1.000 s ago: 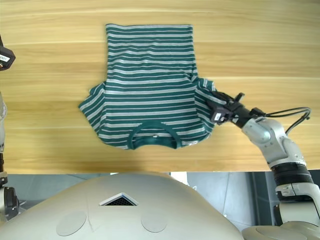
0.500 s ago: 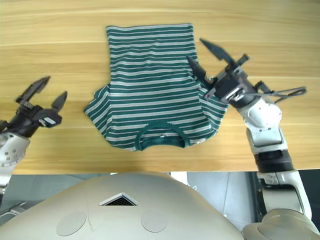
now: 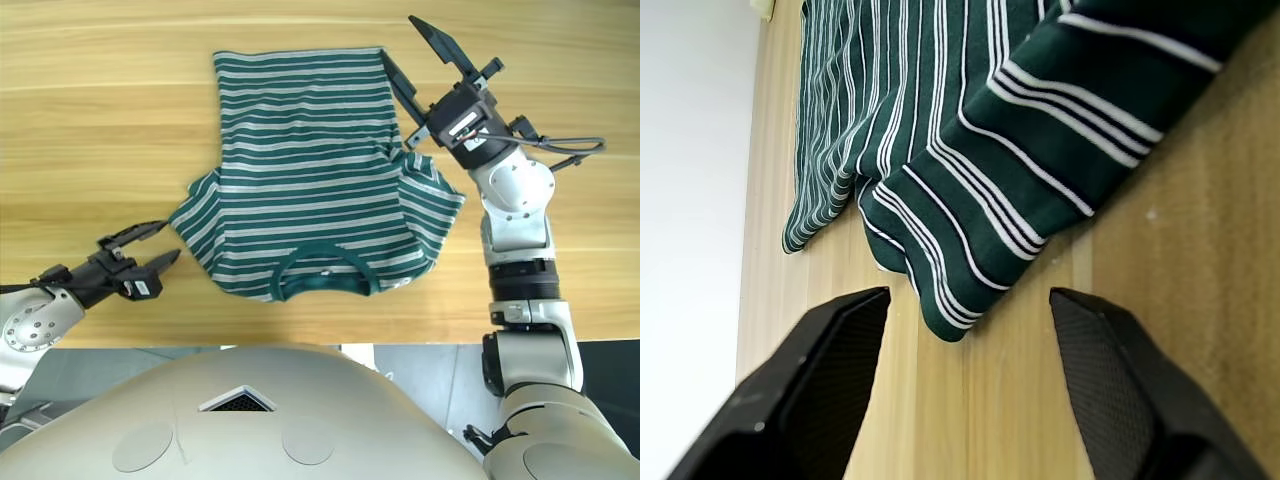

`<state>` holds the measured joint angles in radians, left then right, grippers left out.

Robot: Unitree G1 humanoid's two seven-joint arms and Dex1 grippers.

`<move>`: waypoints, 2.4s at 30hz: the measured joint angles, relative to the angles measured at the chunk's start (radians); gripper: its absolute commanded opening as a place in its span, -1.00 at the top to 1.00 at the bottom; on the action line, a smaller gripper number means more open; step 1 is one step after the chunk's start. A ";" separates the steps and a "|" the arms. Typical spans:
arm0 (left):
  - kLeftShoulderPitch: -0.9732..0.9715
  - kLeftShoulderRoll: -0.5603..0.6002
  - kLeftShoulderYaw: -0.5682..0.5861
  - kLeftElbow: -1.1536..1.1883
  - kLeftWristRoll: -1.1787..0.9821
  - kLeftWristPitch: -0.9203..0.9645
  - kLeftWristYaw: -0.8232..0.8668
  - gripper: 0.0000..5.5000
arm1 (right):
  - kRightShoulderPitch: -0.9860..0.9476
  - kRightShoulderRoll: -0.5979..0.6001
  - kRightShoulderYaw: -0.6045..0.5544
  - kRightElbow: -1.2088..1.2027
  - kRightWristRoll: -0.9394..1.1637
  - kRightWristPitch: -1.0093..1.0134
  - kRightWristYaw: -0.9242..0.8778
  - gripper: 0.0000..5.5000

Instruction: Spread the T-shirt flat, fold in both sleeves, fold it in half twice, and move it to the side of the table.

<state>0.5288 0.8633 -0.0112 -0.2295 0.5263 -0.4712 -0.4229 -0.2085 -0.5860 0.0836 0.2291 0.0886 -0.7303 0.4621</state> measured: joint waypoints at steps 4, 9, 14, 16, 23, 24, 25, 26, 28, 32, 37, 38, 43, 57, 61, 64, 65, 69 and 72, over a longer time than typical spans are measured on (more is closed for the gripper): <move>-0.070 -0.008 -0.025 0.052 0.040 0.020 0.017 -0.09 | 0.000 0.000 -0.018 0.013 -0.006 -0.006 0.005 0.34; -0.150 -0.021 -0.052 0.108 0.087 0.052 0.059 -0.09 | 0.001 0.001 -0.027 0.022 -0.028 -0.017 0.009 0.34; -0.186 -0.020 -0.073 0.137 0.099 0.063 0.067 -0.09 | 0.009 0.008 -0.038 0.023 -0.031 -0.020 0.009 0.34; -0.203 -0.021 -0.093 0.140 0.096 0.058 0.067 -0.09 | 0.010 0.011 -0.041 0.023 -0.032 -0.023 0.009 0.34; -0.185 -0.019 -0.136 0.106 0.056 0.032 0.062 -0.09 | 0.009 0.012 -0.049 0.044 -0.032 -0.025 0.009 0.34; -0.185 -0.019 -0.136 0.105 0.056 0.034 0.062 -0.09 | 0.009 0.012 -0.049 0.046 -0.032 -0.026 0.009 0.34; -0.184 -0.019 -0.137 0.105 0.056 0.035 0.062 -0.09 | 0.009 0.012 -0.049 0.047 -0.032 -0.026 0.010 0.34; -0.184 -0.018 -0.137 0.105 0.056 0.035 0.062 -0.09 | 0.009 0.012 -0.049 0.049 -0.032 -0.028 0.011 0.34; -0.185 -0.017 -0.137 0.106 0.056 0.035 0.062 0.04 | 0.009 0.012 -0.051 0.050 -0.032 -0.033 0.015 0.34; -0.187 -0.016 -0.141 0.122 0.058 0.035 0.069 0.26 | 0.009 0.012 -0.054 0.050 -0.031 -0.035 0.019 0.34; -0.209 -0.016 -0.160 0.156 0.071 0.040 0.070 0.58 | 0.010 0.014 -0.056 0.050 -0.031 -0.037 0.020 0.34; -0.212 -0.016 -0.165 0.160 0.073 0.040 0.070 0.64 | 0.010 0.014 -0.056 0.050 -0.031 -0.037 0.021 0.34; -0.225 -0.008 -0.169 0.169 0.076 0.040 0.068 0.89 | 0.011 0.015 -0.056 0.048 -0.029 -0.037 0.028 0.34; -0.234 -0.024 -0.163 0.183 0.076 0.038 0.127 1.00 | 0.029 0.021 -0.060 0.041 -0.026 -0.037 0.041 0.34; -0.257 -0.061 -0.157 0.205 0.074 0.014 0.191 1.00 | 0.037 0.021 -0.071 0.042 -0.026 -0.037 0.040 0.34; -0.279 -0.095 -0.162 0.216 0.068 -0.006 0.218 1.00 | 0.043 0.021 -0.076 0.046 -0.026 -0.038 0.040 0.34; -0.287 -0.101 -0.168 0.217 0.067 -0.009 0.219 1.00 | 0.044 0.021 -0.076 0.048 -0.027 -0.038 0.040 0.34; -0.303 -0.129 -0.190 0.222 0.068 -0.046 0.224 1.00 | 0.044 0.024 -0.076 0.051 -0.027 -0.039 0.040 0.34; -0.314 -0.163 -0.230 0.217 0.059 -0.096 0.221 1.00 | 0.044 0.028 -0.076 0.054 -0.027 -0.040 0.040 0.34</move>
<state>0.2150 0.7001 -0.2414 -0.0122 0.5855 -0.5676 -0.2022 -0.1649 -0.5584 0.0075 0.2830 0.0612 -0.7707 0.5024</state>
